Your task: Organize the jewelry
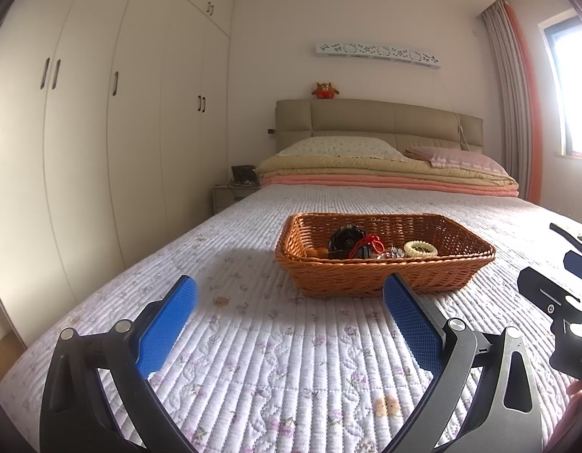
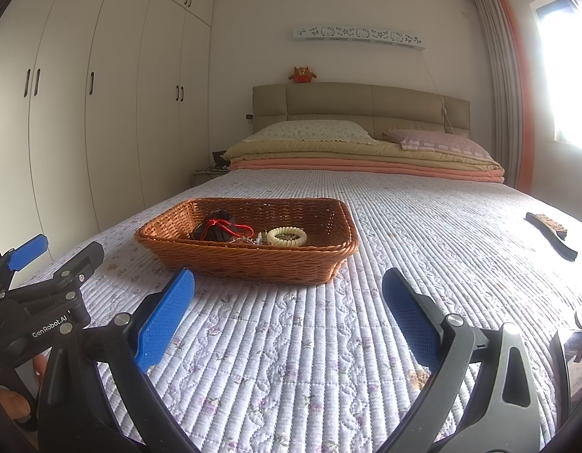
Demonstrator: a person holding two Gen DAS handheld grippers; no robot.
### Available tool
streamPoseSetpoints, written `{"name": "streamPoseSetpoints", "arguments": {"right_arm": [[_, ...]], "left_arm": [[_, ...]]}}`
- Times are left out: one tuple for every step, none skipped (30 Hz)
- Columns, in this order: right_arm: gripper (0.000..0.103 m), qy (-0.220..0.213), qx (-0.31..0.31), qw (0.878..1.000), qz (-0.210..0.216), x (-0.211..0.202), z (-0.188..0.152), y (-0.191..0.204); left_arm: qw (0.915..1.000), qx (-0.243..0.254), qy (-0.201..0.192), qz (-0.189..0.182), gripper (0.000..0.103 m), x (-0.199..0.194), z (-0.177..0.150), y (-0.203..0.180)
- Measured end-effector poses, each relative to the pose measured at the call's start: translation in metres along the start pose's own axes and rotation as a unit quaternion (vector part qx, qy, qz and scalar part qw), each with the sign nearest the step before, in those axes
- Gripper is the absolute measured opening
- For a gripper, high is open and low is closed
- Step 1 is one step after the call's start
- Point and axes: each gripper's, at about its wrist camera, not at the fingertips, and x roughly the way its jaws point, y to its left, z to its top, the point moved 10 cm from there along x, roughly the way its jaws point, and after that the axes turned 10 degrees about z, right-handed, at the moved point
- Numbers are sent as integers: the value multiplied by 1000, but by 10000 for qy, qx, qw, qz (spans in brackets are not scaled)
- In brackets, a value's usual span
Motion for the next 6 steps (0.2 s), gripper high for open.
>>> {"name": "streamPoseSetpoints", "arguments": {"right_arm": [[95,2,0,10000,0,0,0,0],[95,5,0,10000,1,0,0,0],[95,5,1,10000,0,0,0,0],[95,2,2,10000,0,0,0,0],[95,0,1,10000,0,0,0,0],[95,-1,1,10000,1,0,0,0]], "left_arm": [[10000,-15,-11,-15,96,-1,1,0],[10000,-19,-23,-29,96,-1,1,0],[10000,-11,-31,-27,96,-2,1,0],[10000,8,-42,-23,96,-2,1,-1],[10000,22,-52,-19,96,-3,1,-2],[10000,36,-64,-14,96,-3,1,-2]]}}
